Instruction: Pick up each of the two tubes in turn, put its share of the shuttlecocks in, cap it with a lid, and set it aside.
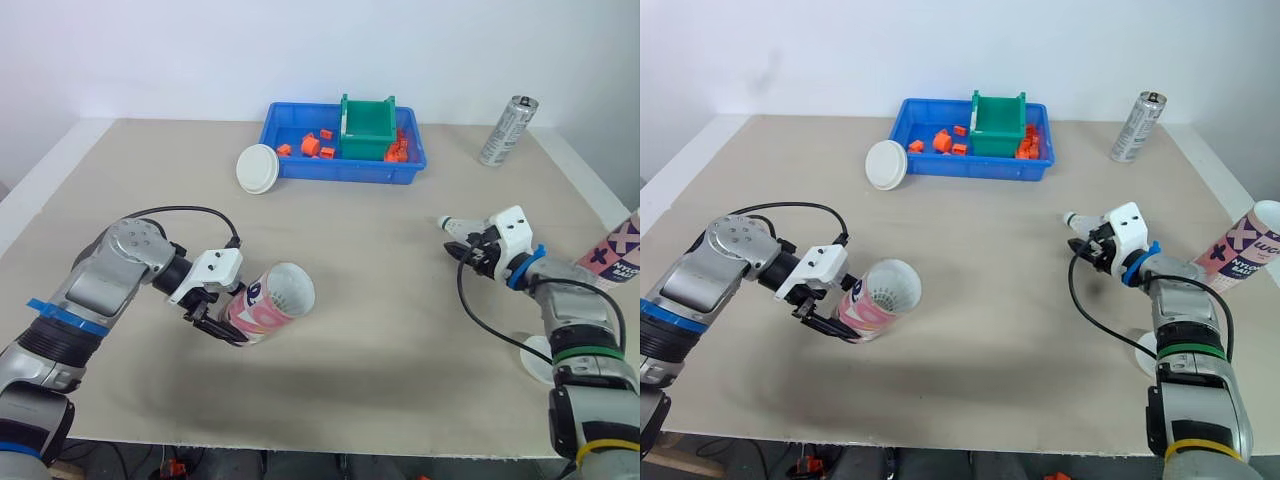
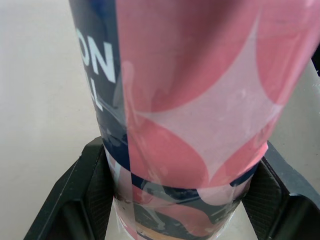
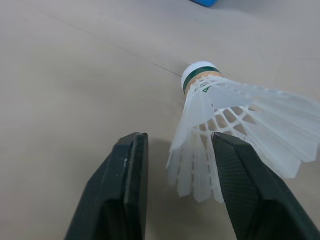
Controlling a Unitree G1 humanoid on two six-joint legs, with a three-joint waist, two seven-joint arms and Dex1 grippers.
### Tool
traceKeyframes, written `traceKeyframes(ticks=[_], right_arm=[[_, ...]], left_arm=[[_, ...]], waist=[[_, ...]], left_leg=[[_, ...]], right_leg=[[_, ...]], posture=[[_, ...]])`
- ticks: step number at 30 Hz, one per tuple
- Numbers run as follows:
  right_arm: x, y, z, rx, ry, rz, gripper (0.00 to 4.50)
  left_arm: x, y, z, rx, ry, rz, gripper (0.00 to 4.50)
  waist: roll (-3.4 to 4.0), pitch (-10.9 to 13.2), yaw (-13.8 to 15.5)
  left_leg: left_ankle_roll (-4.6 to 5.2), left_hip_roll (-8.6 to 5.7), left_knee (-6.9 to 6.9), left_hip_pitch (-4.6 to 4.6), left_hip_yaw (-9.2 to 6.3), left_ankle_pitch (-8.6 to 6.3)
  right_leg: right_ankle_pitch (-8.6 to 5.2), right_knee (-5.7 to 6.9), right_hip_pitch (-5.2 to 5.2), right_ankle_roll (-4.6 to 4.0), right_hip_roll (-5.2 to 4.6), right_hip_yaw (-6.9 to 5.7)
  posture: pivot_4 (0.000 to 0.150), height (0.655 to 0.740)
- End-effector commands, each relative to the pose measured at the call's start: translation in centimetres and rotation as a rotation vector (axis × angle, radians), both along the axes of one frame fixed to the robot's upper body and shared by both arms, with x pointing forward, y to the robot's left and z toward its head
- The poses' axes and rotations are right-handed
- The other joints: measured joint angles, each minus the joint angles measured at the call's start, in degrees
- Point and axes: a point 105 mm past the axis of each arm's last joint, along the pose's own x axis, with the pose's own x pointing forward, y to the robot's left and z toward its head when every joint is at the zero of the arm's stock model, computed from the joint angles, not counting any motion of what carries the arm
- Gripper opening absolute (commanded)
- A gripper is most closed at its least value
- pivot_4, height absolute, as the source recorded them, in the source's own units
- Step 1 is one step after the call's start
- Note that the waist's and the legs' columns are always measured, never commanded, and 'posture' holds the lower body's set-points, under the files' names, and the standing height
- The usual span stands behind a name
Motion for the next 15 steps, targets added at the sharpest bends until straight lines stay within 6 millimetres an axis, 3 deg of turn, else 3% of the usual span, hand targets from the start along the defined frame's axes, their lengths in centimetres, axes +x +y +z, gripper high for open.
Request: traceKeyframes(ticks=[1, 2, 6, 9, 13, 15], right_arm=[[0.6, -0.1, 1.8, -0.010, -0.073, -0.008, 0.41], [0.6, -0.2, 1.8, -0.006, -0.077, -0.007, 0.08], [0.4, -0.3, 2.5, -0.008, -0.105, 0.009, 0.08], [-0.1, 0.3, 4.5, -0.015, -0.150, 0.068, 0.08], [-3.1, 4.4, 8.4, -0.040, -0.200, 0.329, 0.08], [-6.1, 7.6, 10.1, -0.106, -0.204, 0.536, 0.08]], left_arm=[[-0.3, -0.1, 0.3, -0.002, -0.005, -0.010, 3.23], [-0.3, -0.1, 0.3, -0.002, -0.005, -0.010, 3.23], [-0.3, -0.2, 0.3, -0.004, -0.006, -0.008, 3.23], [-0.3, -0.2, 0.3, -0.004, -0.005, -0.008, 3.23], [-0.3, -0.2, 0.3, -0.004, -0.005, -0.007, 3.23], [-0.3, -0.2, 0.3, -0.005, -0.002, -0.007, 3.23]], waist=[[0.00, 0.00, 0.00], [0.00, 0.00, 0.01], [0.00, 0.00, 0.00], [0.02, 0.01, 0.01], [0.14, 0.08, 0.07], [0.22, 0.13, 0.15]], left_leg=[[0.00, 0.00, 0.00, 0.00, 0.00, 0.00], [0.00, 0.00, 0.00, 0.00, -0.01, 0.00], [0.00, 0.00, -0.01, 0.00, 0.00, 0.00], [0.00, 0.00, -0.02, 0.00, -0.01, 0.00], [0.00, 0.00, -0.05, -0.04, -0.02, 0.00], [0.00, 0.00, -0.08, -0.03, -0.04, 0.00]], right_leg=[[0.00, 0.00, 0.01, 0.00, 0.00, 0.00], [0.00, 0.00, 0.01, 0.01, 0.00, -0.01], [-0.01, 0.00, 0.01, 0.01, 0.00, 0.00], [-0.01, 0.00, 0.01, 0.01, 0.00, -0.01], [-0.04, 0.00, -0.02, 0.04, 0.00, 0.00], [-0.06, 0.01, -0.02, 0.03, 0.00, -0.02]], posture=[[0.150, 0.7309], [0.150, 0.7309], [0.150, 0.7309], [0.150, 0.7309], [0.150, 0.7309], [0.150, 0.7309]])
